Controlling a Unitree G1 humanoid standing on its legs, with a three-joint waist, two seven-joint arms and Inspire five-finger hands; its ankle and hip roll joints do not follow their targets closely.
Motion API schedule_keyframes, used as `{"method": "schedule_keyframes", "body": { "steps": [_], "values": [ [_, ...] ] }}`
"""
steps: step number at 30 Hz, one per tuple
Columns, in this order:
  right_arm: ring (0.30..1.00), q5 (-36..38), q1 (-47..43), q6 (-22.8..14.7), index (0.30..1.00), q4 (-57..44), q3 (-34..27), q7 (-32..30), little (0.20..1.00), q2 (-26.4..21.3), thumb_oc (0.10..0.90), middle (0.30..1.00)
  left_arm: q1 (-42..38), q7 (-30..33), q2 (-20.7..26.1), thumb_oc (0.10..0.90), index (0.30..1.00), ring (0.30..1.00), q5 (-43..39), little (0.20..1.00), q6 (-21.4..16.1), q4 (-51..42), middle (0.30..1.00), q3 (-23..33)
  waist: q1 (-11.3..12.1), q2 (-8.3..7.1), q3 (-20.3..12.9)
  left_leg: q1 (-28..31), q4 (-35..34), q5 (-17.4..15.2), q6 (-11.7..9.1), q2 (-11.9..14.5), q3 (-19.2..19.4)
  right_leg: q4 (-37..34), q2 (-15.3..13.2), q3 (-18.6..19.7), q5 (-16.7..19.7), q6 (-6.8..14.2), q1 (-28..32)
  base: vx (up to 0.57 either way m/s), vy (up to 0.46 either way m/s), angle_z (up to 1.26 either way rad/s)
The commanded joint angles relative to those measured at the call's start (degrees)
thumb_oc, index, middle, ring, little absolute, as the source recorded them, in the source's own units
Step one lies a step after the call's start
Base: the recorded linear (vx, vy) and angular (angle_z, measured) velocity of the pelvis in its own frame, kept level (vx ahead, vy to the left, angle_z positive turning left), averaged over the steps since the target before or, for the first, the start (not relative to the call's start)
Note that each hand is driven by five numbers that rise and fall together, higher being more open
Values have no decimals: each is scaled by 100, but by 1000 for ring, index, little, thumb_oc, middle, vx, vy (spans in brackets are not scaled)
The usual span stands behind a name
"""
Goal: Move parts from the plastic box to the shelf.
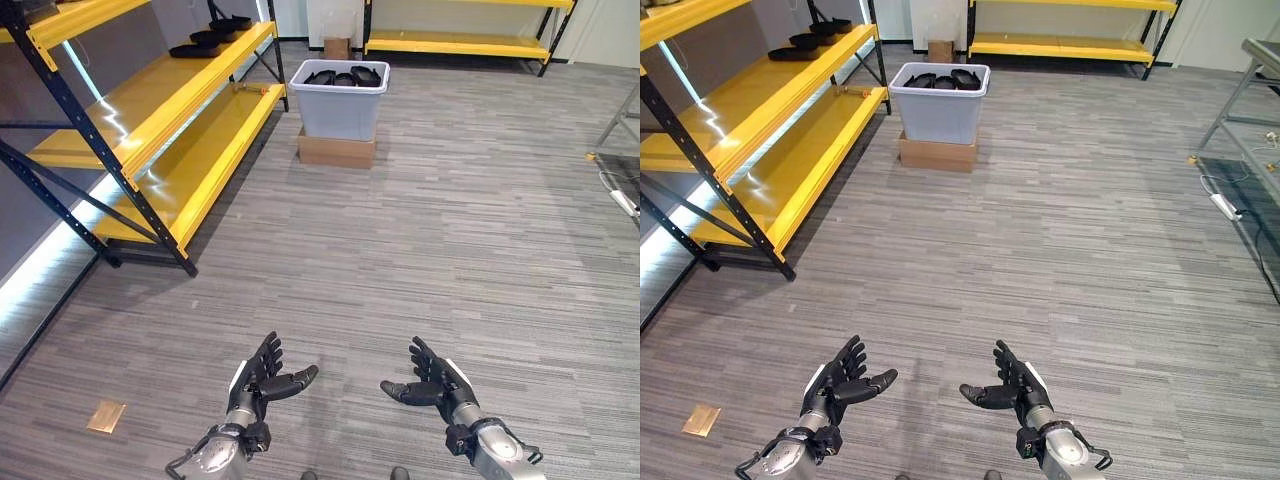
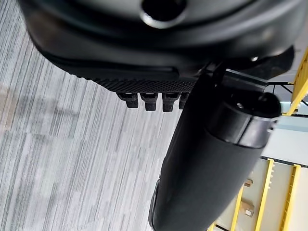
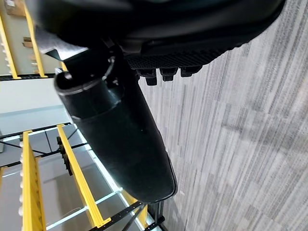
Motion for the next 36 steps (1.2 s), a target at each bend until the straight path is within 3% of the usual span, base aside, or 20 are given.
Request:
{"method": "schedule_keyframes", "body": {
  "steps": [1, 2, 3, 4, 6, 8, 13, 19, 22, 23, 24, 25, 26, 27, 30, 31, 32, 33, 34, 36],
  "values": [
    [1000, 174, -378, -401, 1000, -281, -68, 128, 1000, 207, 900, 1000, -546, -104, 296, 900, 1000, 1000, -90, 1000, -417, -459, 1000, 95, -35, -157, 151, -244, 835, -693, 173, -151, -373, 2164, -923, 452, 367, 425, -635, 10, 293, 21],
    [1000, 176, -348, -405, 1000, -306, -43, 128, 1000, 233, 900, 1000, -579, -104, 300, 900, 1000, 1000, -52, 1000, -420, -429, 1000, 71, -95, -114, 250, -179, 845, -707, 215, -202, -422, 2574, -921, 543, 667, 411, -850, 7, 194, 25],
    [1000, 176, -349, -404, 1000, -306, -44, 128, 1000, 233, 900, 1000, -582, -104, 300, 900, 1000, 1000, -52, 1000, -421, -427, 1000, 72, -87, -123, 251, -182, 849, -709, 218, -212, -411, 2597, -929, 563, 659, 416, -870, 12, 249, 23],
    [1000, 134, -381, -417, 1000, -353, -2, 127, 1000, 219, 900, 1000, -640, -98, 324, 900, 1000, 1000, -19, 1000, -422, -409, 1000, 31, -142, 25, 448, -50, 823, -720, 317, -189, -438, 3305, -825, 511, 605, 345, -1309, 55, 233, 19],
    [1000, 164, -397, -416, 1000, -367, 11, 134, 1000, 198, 900, 1000, -651, -140, 292, 900, 1000, 1000, 25, 1000, -394, -402, 1000, -36, -223, 90, 495, 153, 742, -806, 339, -225, -441, 3400, -624, 292, 265, 309, -1732, 158, 188, 6],
    [1000, 326, -376, -424, 1000, -399, 6, 155, 1000, 177, 900, 1000, -653, -176, 291, 900, 1000, 1000, -7, 1000, -393, -417, 1000, -38, -323, 76, 514, 280, 706, -851, 348, -298, -516, 3004, -279, 255, 126, 256, -2008, 221, 24, -9],
    [1000, 393, -385, -425, 1000, -357, -20, 88, 1000, 157, 900, 1000, -786, -120, 190, 900, 1000, 1000, -87, 1000, -452, -348, 1000, 0, -515, -50, 503, 952, 505, -1282, 54, -208, -723, 760, -287, 146, 418, 421, -1964, 338, -153, 26],
    [1000, 406, -275, -402, 1000, -373, -110, 64, 1000, 122, 900, 1000, -795, -161, 93, 900, 1000, 1000, -62, 1000, -444, -303, 1000, -87, -651, -134, 141, 1450, 589, -1581, -244, 263, -744, 565, 24, 281, 474, 332, -1714, 383, -258, 30],
    [1000, 449, -320, -467, 1000, -420, -159, 103, 1000, -13, 900, 1000, -837, -170, 58, 900, 1000, 1000, -220, 1000, -492, -405, 1000, -95, -716, -24, -27, 1282, 1166, -1015, -440, 604, -864, 802, 447, 247, 191, 100, -1670, 355, -283, 31],
    [1000, 456, -374, -503, 1000, -352, -155, 58, 1000, -95, 900, 1000, -843, -154, 41, 900, 1000, 1000, -300, 1000, -481, -422, 1000, -121, -664, 28, -51, 897, 1924, -186, -535, 725, -919, 694, 554, 168, 53, -62, -1432, 410, -372, -8],
    [1000, 536, -375, -514, 1000, -361, -167, 56, 1000, -116, 900, 1000, -819, -166, 57, 900, 1000, 1000, -324, 1000, -468, -466, 1000, -117, -635, 3, -29, 657, 2535, 263, -541, 795, -988, 630, 681, 226, -31, -207, -1246, 301, -294, -29],
    [1000, 536, -375, -514, 1000, -361, -167, 56, 1000, -113, 900, 1000, -820, -166, 61, 900, 1000, 1000, -324, 1000, -468, -467, 1000, -117, -647, -13, -41, 639, 2527, 281, -539, 776, -1000, 620, 660, 222, -20, -205, -1256, 173, -227, -17],
    [1000, 562, -378, -537, 1000, -411, -190, 54, 1000, -150, 900, 1000, -838, -169, 91, 900, 1000, 1000, -340, 1000, -454, -497, 1000, -117, -570, -117, 28, 182, 3377, 651, -565, 714, -1082, 518, 692, 273, -110, -330, -1060, 238, -329, -17],
    [1000, 542, -434, -551, 1000, -406, -179, 32, 1000, -251, 900, 1000, -797, -173, 119, 900, 1000, 1000, -406, 1000, -405, -554, 1000, -113, -366, -321, 211, -263, 4357, 769, -385, 533, -1206, 380, 680, 315, -199, -496, -699, 323, -388, -3],
    [1000, 510, -502, -524, 1000, -376, -205, -47, 1000, -307, 900, 1000, -662, -202, 95, 900, 1000, 1000, -410, 1000, -331, -613, 1000, -123, -67, -444, 383, -1091, 4594, 192, -230, 9, -1248, 150, 686, 551, -303, -515, -178, 348, -184, -11],
    [1000, 537, -487, -540, 1000, -405, -254, -7, 1000, -304, 900, 1000, -516, -241, 126, 900, 1000, 1000, -399, 1000, -348, -696, 1000, -77, 60, -465, 386, -1551, 3868, 49, -204, -45, -1158, 96, 701, 624, -418, -489, 44, 306, -70, -37],
    [1000, 537, -480, -540, 1000, -407, -253, -7, 1000, -303, 900, 1000, -507, -241, 129, 900, 1000, 1000, -399, 1000, -346, -701, 1000, -78, 72, -468, 398, -1522, 3864, 37, -202, -41, -1147, 92, 701, 634, -425, -488, 68, 442, -47, -62],
    [1000, 509, -387, -559, 1000, -399, -286, 13, 1000, -310, 900, 1000, -445, -285, 166, 900, 1000, 1000, -340, 1000, -372, -655, 1000, -89, 90, -455, 348, -1739, 2808, 115, -259, 255, -843, 56, 725, 559, -600, -487, 224, 230, -10, -58],
    [1000, 509, -380, -560, 1000, -401, -287, 13, 1000, -309, 900, 1000, -441, -285, 167, 900, 1000, 1000, -340, 1000, -375, -653, 1000, -93, 113, -472, 370, -1679, 2769, 116, -257, 249, -815, 53, 710, 581, -610, -485, 258, 367, 8, -28],
    [1000, 420, -369, -573, 1000, -382, -278, -4, 1000, -291, 900, 1000, -420, -264, 208, 900, 1000, 1000, -306, 1000, -387, -607, 1000, -75, 251, -379, 378, -1677, 1482, 446, -345, 267, -857, -25, 833, 647, -756, -461, 530, 315, 53, -17]
  ]
}}
